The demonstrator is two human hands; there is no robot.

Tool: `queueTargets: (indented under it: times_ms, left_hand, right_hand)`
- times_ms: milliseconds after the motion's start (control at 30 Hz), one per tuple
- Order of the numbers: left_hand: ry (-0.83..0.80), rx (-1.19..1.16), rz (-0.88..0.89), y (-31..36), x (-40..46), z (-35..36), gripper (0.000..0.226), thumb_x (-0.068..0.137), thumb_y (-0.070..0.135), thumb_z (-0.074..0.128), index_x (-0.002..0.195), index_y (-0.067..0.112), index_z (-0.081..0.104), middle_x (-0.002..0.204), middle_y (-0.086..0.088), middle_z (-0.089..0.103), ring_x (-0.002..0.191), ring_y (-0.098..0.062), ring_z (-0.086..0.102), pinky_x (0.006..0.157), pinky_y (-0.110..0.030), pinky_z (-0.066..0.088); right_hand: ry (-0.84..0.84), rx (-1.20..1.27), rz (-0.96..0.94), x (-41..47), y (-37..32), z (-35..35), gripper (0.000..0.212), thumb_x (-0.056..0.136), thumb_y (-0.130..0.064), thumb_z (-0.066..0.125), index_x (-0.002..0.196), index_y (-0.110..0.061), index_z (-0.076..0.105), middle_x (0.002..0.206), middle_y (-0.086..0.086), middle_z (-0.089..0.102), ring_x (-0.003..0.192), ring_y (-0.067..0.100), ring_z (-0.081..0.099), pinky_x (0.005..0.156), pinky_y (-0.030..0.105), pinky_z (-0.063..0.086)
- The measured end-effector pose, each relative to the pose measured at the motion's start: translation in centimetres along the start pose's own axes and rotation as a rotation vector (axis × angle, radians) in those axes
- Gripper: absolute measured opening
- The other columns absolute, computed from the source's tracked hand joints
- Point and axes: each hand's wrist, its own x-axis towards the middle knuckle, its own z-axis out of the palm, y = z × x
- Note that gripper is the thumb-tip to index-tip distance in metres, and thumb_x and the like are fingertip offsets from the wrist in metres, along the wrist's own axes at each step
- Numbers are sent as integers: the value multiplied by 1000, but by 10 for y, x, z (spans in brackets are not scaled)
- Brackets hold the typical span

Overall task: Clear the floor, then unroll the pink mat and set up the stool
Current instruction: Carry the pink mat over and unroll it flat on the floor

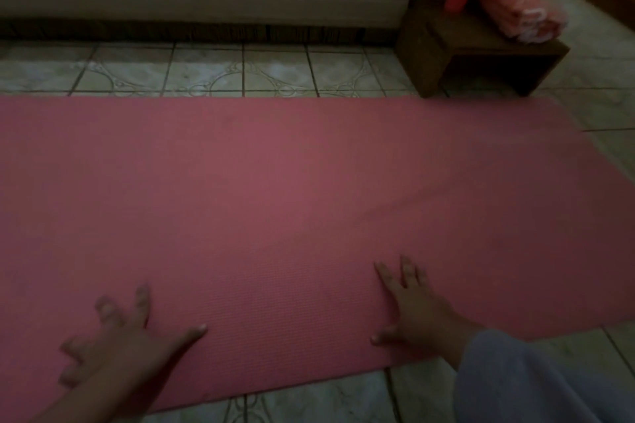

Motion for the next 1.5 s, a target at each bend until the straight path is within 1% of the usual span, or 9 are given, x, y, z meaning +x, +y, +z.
queueTargets:
  times_ms: [167, 533, 633, 933, 1133, 1233, 1333, 1400, 1500]
  left_hand:
    - [-45, 14, 13, 14, -12, 7, 147, 9, 101, 27, 142, 52, -12, 159, 2, -18, 139, -53, 1, 109, -65, 21]
    - [-32, 18, 69, 3, -28, 21, 131, 25, 100, 42, 136, 60, -17, 157, 5, -23, 139, -50, 3, 109, -61, 24]
    - [-12, 35, 61, -3, -35, 29, 133, 19, 102, 33, 134, 60, -19, 157, 5, -25, 139, -48, 4, 110, -59, 24]
    - [27, 60, 47, 1, -37, 33, 134, 20, 103, 28, 137, 57, -18, 158, 3, -20, 138, -50, 4, 110, -59, 24]
    - [-36, -10, 90, 24, -33, 34, 130, 29, 99, 40, 139, 55, -14, 158, 2, -20, 138, -53, -2, 108, -65, 20]
    - [-37, 45, 128, 27, -25, 25, 125, 37, 95, 44, 143, 51, -6, 160, -1, -9, 140, -49, 9, 110, -62, 22]
    - [45, 31, 204, 12, -9, 7, 122, 43, 91, 45, 148, 38, 13, 156, -4, 20, 138, -36, 31, 111, -51, 32]
    - [128, 22, 149, -4, 0, -3, 123, 42, 92, 47, 148, 40, 11, 157, -4, 18, 140, -34, 25, 109, -51, 33]
    - [56, 33, 78, -28, 12, -6, 130, 33, 98, 43, 143, 51, -8, 160, 1, -12, 145, -39, 4, 109, -60, 25]
  right_hand:
    - [5, 28, 7, 0, 22, -5, 131, 51, -65, 76, 143, -49, -16, 153, 0, -36, 144, 31, -20, 112, 60, 22]
    - [-27, -65, 24, -13, 33, 3, 142, 44, -75, 68, 144, -37, -25, 154, 12, -31, 143, 41, -17, 117, 48, 15]
    - [-31, -69, 16, -25, 37, 13, 142, 44, -78, 65, 144, -33, -26, 154, 12, -31, 143, 41, -16, 117, 47, 15]
    - [-46, 16, 2, -23, 43, 12, 144, 48, -68, 74, 143, -29, -26, 149, 8, -39, 142, 39, -23, 117, 47, 12]
    - [-69, 8, 61, -11, 45, -14, 142, 51, -58, 81, 147, -29, -20, 153, 14, -33, 143, 41, -17, 117, 44, 11]
    - [-80, 1, 116, -6, 38, -21, 144, 53, -58, 81, 147, -23, -21, 153, 20, -30, 143, 43, -16, 117, 43, 10]
    - [-52, 79, 157, -4, 13, -22, 142, 54, -67, 77, 149, -16, -16, 154, 22, -25, 144, 38, -17, 120, 44, 5]
    - [27, 108, 94, -2, -11, -20, 143, 44, -84, 64, 151, -22, -9, 157, 16, -21, 145, 34, -15, 119, 46, 8]
    - [94, 43, -30, 6, -50, -6, 126, 43, -90, 55, 146, -48, -6, 158, 2, -23, 146, 32, -13, 116, 56, 11]
